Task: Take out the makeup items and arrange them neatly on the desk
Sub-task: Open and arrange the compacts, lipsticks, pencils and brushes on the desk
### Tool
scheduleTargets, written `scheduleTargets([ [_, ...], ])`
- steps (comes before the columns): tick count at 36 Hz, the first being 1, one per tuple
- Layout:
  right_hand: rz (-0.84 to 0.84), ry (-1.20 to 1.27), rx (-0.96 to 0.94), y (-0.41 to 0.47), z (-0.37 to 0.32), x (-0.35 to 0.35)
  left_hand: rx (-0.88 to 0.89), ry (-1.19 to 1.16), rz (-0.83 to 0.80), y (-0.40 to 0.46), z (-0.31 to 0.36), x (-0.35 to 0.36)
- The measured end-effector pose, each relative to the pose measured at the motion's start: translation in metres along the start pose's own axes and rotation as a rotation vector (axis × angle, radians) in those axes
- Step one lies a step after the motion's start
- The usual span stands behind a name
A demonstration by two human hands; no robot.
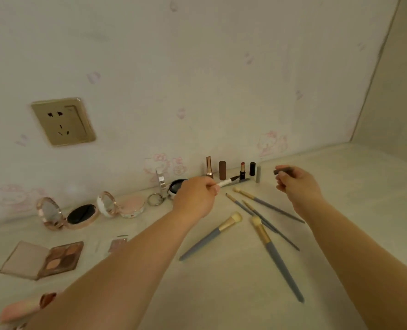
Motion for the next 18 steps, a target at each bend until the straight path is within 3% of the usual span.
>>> scheduleTargets([
  [8, -0.021, -0.481, -0.120, 0.031, 0.016, 0.014, 0.076, 0.137, 0.106, 0.043, 0.001, 0.021],
  [18, -0.074, -0.811, -0.219, 0.037, 0.019, 0.022, 0.093, 0.366, 0.149, 0.054, -0.005, 0.039],
])
Point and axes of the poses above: each hand's wrist, its own y-axis towards the middle knuckle, its own x-axis out of the palm, z = x × y, the point moved 4 cm from there along y, towards the middle knuckle, and after that the axes turned 4 degrees about z, right-handed, at the moved point
